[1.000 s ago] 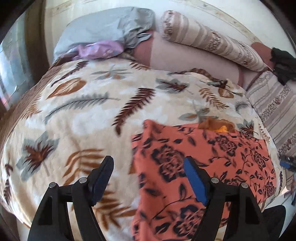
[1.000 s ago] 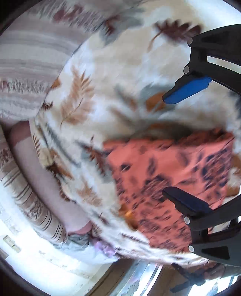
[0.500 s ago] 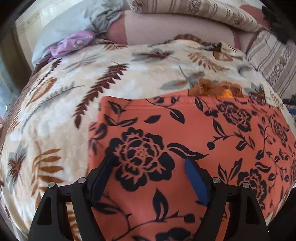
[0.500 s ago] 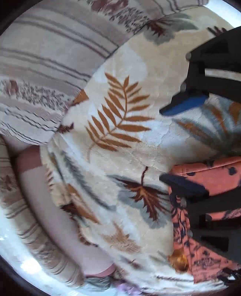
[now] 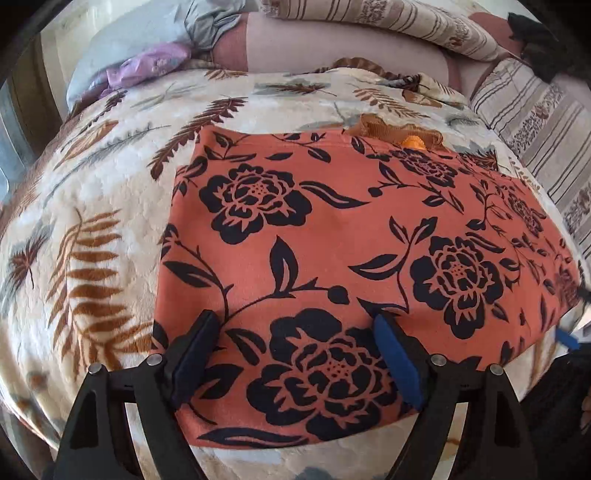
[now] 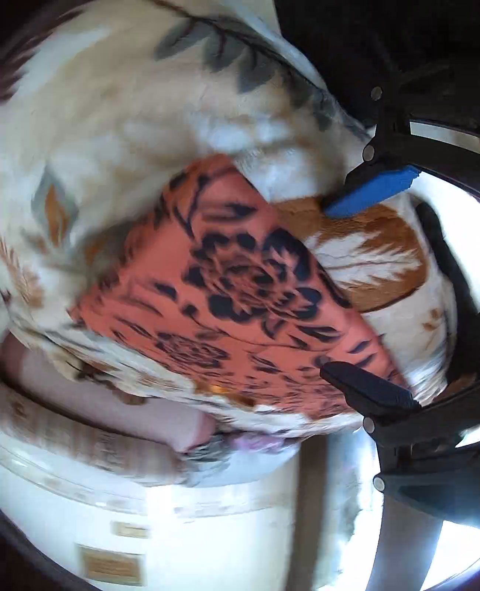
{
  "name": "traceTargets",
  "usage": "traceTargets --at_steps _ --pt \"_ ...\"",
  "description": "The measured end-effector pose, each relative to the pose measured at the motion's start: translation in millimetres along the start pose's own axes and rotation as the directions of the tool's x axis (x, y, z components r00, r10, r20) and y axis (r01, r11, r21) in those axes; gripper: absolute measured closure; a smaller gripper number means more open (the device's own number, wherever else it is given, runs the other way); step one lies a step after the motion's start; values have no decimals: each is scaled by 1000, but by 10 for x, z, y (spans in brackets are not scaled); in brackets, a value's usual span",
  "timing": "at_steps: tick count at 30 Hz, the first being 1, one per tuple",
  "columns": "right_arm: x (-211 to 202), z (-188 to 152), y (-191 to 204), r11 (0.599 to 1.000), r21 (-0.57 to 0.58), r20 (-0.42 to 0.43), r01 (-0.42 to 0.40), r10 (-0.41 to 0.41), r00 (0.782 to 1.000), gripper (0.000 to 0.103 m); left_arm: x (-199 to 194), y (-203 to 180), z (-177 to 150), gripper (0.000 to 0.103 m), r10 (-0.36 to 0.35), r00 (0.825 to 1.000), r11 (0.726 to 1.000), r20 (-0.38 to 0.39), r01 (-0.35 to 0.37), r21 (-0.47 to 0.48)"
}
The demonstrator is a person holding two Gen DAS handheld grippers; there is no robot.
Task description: Fold small clothes
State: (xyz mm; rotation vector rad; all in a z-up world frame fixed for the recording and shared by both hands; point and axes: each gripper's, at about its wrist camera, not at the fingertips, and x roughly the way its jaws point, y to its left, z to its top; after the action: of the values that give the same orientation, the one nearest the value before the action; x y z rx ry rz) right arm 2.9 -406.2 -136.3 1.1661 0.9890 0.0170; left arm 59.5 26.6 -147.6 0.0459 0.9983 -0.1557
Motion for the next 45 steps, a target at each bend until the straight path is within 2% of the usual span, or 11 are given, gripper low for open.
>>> traceTargets --at_steps 3,7,10,15,19,25,33,35,37,41,45 --pt "-135 45 41 1000 -14 113 10 -8 994 22 -139 -40 77 16 0 1000 999 -7 -1 -32" --pt "-180 215 -99 998 51 171 42 -50 984 59 -254 -105 170 16 -4 999 999 44 6 -44" --pt "-103 288 -84 996 49 129 75 -81 988 93 68 -165 170 16 36 996 999 -82 -36 2" --pt "-570 42 767 909 -337 296 246 -145 944 93 -231 -160 234 16 38 998 998 58 -35 -52" --pt "-160 168 142 927 -193 74 322 -313 947 67 -45 -279 262 16 43 999 999 11 -43 -16" --pt "-736 242 260 964 -157 184 213 -183 966 33 197 -276 174 6 56 998 998 -11 -56 16" --pt "-34 1199 627 936 -300 23 184 -185 982 33 141 -232 57 5 39 999 999 22 -39 14" --pt "381 1394 578 931 -297 -100 214 -253 962 52 38 -261 -19 4 38 999 999 34 -38 17" --pt "547 1422 762 855 -415 -65 311 -369 927 84 37 -254 -10 4 31 999 999 30 -32 22" --pt "331 1329 1003 784 -425 127 452 -443 888 82 -295 -100 76 22 -10 998 999 55 12 -38" --pt "223 1121 1091 723 -436 218 535 -492 843 66 -768 301 -107 20 22 986 987 168 6 -162"
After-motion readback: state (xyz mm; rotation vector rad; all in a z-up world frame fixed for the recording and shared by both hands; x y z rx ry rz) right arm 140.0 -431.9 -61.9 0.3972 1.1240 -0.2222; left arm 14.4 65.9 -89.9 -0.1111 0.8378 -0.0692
